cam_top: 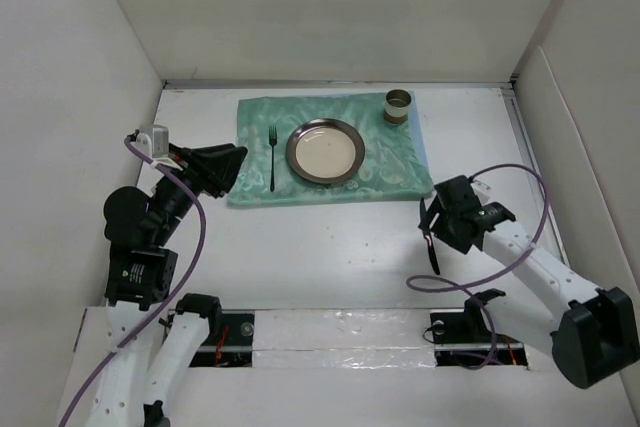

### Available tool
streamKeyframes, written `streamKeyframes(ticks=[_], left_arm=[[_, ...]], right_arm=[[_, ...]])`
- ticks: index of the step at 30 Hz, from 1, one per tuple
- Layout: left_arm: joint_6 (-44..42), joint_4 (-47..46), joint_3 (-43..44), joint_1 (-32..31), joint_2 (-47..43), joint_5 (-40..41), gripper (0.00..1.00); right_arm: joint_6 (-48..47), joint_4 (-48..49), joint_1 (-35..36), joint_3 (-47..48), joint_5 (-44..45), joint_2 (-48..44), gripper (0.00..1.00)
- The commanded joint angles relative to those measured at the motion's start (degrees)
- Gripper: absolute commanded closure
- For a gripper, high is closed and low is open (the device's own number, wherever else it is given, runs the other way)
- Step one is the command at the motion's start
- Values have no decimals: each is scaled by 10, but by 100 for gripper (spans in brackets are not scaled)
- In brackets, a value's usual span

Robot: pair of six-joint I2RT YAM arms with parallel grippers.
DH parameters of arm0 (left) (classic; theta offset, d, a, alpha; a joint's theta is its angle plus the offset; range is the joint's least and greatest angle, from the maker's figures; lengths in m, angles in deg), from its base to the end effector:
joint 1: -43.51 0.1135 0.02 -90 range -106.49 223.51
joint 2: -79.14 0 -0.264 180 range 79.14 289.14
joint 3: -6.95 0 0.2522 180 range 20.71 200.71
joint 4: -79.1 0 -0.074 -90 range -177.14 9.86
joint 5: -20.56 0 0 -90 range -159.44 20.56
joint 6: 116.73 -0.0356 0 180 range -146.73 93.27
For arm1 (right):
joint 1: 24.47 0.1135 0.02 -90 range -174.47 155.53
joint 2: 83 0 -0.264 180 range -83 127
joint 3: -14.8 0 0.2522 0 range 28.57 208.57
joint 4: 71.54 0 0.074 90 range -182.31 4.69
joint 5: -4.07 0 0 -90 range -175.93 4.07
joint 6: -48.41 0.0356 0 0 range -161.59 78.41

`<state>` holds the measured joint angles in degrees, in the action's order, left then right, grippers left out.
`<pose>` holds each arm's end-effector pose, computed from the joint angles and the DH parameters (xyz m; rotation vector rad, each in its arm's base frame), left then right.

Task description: Set the dinner table for one person

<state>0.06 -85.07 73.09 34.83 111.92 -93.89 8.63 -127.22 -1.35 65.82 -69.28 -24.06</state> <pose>0.1067 -0.0312 0.4272 0.1723 1.3242 -0.7965 0.1711 0.0619 0.2081 0.6965 2.5088 0.0591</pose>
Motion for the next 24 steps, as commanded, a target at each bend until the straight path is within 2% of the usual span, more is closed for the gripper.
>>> streamKeyframes(ticks=[1, 5, 7, 11, 16, 20, 24], left_arm=[[-9, -22, 26, -4, -7, -15, 66], [-13, -7, 29, -4, -9, -17, 66], [-15, -3, 30, -4, -11, -13, 66], [-16, 0, 28, -4, -10, -8, 67], [-18, 0, 26, -4, -10, -7, 66], [-22, 4, 26, -4, -13, 4, 66], [-22, 3, 26, -4, -13, 5, 67]], right_arm=[[-52, 23, -46, 37, -35, 32, 21], [-113, 35, -105, 48, -98, 109, 22], [-126, 41, -113, 52, -121, 151, 25], [-137, 65, -113, 54, -146, 172, 30], [-138, 90, -113, 37, -162, 183, 30], [-130, 108, -89, 21, -177, 195, 40], [-99, 101, -42, 25, -177, 181, 43]])
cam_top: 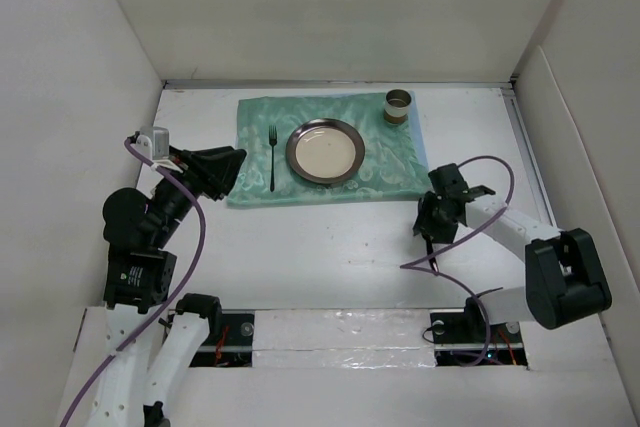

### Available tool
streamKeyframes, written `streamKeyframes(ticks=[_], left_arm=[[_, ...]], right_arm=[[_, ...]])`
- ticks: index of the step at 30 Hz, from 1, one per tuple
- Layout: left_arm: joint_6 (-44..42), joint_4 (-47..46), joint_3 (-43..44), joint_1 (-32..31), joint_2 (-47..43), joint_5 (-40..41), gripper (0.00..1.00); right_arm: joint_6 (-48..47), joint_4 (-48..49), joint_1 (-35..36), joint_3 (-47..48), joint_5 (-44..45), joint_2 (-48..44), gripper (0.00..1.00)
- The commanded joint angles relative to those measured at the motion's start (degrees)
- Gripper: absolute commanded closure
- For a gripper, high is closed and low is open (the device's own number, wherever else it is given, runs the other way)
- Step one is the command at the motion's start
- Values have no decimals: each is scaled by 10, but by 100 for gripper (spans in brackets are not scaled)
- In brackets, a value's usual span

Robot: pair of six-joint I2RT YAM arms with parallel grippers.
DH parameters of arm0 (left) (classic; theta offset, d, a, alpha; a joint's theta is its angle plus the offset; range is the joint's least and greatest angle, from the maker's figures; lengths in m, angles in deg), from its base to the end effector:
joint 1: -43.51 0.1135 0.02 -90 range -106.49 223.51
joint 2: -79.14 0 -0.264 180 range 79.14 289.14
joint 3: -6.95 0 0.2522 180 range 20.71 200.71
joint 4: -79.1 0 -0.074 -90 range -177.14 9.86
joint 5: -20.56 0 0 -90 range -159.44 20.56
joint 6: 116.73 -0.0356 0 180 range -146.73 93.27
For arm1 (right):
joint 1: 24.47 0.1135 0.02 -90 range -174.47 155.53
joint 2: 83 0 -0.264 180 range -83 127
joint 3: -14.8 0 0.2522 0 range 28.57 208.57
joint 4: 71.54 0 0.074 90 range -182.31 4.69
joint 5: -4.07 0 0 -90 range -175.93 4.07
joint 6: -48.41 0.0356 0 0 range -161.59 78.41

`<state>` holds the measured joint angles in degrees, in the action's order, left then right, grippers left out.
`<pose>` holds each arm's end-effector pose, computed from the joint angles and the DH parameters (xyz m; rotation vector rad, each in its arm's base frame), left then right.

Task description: Set the dinner table for one person

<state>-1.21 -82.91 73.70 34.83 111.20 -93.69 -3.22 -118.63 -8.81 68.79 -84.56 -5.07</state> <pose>0.1022 -0.0304 0.4278 0.1801 1.3343 -0.7769 0.2226 0.0615 0.1657 0.5627 2.7736 0.1846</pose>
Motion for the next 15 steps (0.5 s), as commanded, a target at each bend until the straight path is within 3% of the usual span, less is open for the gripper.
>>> streamKeyframes(ticks=[1, 9, 15], left_arm=[[-9, -19, 19, -4, -7, 3, 66], [-8, -19, 20, -4, -12, 2, 66], [-10, -15, 23, -4, -19, 9, 66]], right_arm=[[28, 14, 45, -4, -23, -14, 44], [80, -20, 148, 16, 21, 6, 52], [108, -49, 216, 47, 40, 25, 50]])
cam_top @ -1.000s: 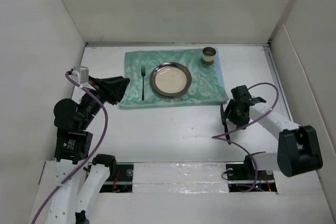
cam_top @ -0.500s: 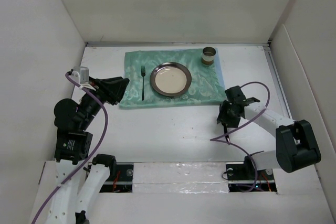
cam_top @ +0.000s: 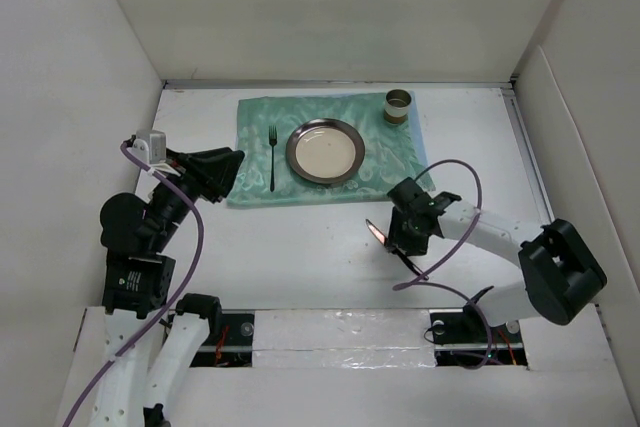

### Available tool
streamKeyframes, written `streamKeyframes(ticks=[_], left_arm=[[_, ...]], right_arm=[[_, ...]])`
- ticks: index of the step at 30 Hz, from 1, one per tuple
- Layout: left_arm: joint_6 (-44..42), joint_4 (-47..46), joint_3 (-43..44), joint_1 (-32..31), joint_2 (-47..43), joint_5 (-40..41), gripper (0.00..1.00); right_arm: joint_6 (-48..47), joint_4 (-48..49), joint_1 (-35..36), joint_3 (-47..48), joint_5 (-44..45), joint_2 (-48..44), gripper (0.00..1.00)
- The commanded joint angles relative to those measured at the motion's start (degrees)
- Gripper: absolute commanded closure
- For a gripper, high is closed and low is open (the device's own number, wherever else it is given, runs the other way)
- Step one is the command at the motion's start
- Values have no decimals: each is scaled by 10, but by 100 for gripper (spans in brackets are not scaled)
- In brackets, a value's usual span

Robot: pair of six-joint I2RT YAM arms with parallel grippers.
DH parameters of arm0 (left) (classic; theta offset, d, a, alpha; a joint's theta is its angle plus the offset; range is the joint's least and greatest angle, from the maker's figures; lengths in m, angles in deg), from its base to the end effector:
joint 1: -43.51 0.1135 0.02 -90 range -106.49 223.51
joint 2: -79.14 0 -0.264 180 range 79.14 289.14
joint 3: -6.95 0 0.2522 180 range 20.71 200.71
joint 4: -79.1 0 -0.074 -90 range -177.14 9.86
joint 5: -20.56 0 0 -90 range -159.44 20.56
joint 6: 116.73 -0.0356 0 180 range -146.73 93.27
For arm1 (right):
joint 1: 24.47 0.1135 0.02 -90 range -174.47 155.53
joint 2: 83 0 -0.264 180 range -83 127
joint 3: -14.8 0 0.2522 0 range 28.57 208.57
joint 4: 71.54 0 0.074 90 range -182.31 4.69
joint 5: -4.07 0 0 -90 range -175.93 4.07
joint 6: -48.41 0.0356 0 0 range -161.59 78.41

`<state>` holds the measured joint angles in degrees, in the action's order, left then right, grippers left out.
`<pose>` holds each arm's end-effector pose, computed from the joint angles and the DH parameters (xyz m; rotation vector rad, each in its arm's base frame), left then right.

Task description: Set the dinner table for one person

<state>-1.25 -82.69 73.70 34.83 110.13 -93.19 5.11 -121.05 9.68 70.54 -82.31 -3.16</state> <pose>0.0967 -0.0293 0.4290 0.1763 1.3188 -0.7698 0.1954 0.1298 0.1653 0.3274 2.8578 0.1994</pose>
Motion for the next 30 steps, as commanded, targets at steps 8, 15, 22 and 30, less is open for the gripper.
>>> streamKeyframes(ticks=[8, 15, 22, 30], left_arm=[[-10, -18, 22, -4, -5, 1, 66], [-11, -15, 24, -4, -3, 5, 67], [-12, -12, 25, -4, -1, 5, 66], [-11, -14, 23, -4, 0, -1, 66]], right_arm=[[13, -72, 81, 49, 68, 20, 34], [7, -84, 115, 60, 54, 75, 45], [23, -50, 153, 97, 19, 138, 70], [32, -12, 178, 98, 48, 154, 68]])
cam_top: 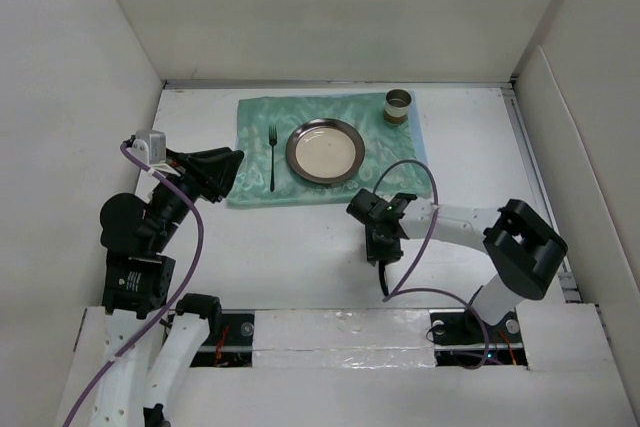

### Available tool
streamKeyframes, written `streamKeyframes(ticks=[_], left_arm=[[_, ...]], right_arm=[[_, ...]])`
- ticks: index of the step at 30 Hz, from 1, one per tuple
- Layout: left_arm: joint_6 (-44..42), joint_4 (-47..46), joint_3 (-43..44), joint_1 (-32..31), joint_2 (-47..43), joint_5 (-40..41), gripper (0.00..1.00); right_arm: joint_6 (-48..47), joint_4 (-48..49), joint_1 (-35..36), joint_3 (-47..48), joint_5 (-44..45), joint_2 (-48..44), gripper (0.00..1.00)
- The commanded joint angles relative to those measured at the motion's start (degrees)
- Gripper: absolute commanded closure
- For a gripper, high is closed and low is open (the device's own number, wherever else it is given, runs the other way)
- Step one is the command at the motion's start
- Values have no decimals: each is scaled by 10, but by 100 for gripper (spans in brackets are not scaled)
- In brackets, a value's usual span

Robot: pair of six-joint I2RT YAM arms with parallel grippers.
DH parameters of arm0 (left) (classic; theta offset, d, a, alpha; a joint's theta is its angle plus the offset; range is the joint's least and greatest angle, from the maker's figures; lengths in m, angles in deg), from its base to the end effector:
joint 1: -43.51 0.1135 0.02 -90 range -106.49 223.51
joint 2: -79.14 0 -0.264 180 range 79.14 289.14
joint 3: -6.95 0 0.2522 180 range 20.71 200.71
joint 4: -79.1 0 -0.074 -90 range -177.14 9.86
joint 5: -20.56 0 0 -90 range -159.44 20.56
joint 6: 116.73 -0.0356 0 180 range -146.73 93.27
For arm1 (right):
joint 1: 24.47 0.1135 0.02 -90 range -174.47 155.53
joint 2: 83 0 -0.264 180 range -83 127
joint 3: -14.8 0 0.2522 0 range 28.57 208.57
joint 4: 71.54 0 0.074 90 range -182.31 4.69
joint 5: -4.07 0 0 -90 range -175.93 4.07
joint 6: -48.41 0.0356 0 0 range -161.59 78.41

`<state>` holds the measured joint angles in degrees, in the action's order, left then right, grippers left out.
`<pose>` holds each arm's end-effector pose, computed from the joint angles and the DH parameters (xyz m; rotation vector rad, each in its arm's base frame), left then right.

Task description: Set the dinner table for one person

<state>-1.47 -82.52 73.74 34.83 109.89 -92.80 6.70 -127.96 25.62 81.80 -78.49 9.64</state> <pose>0.0954 -0.0288 0.4292 0.1732 1.3157 -0.7623 0.1797 0.2077 0.1598 -0.0331 2.9527 0.0296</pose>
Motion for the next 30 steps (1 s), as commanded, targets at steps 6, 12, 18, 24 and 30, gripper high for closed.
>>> streamKeyframes(ticks=[6, 12, 18, 24, 30], left_arm=[[-6, -20, 20, -4, 5, -10, 66], [-6, -21, 18, -4, 6, -11, 66], [-5, -22, 18, -4, 7, -10, 66], [-6, -21, 17, -4, 7, -8, 67], [-6, -21, 18, -4, 8, -9, 66]], right_arm=[[42, 101, 49, -44, 55, 38, 55], [75, 132, 80, -75, 116, 45, 65], [87, 155, 91, -90, 129, 64, 77], [89, 182, 96, -105, 120, 76, 67], [100, 195, 106, -120, 108, 75, 84]])
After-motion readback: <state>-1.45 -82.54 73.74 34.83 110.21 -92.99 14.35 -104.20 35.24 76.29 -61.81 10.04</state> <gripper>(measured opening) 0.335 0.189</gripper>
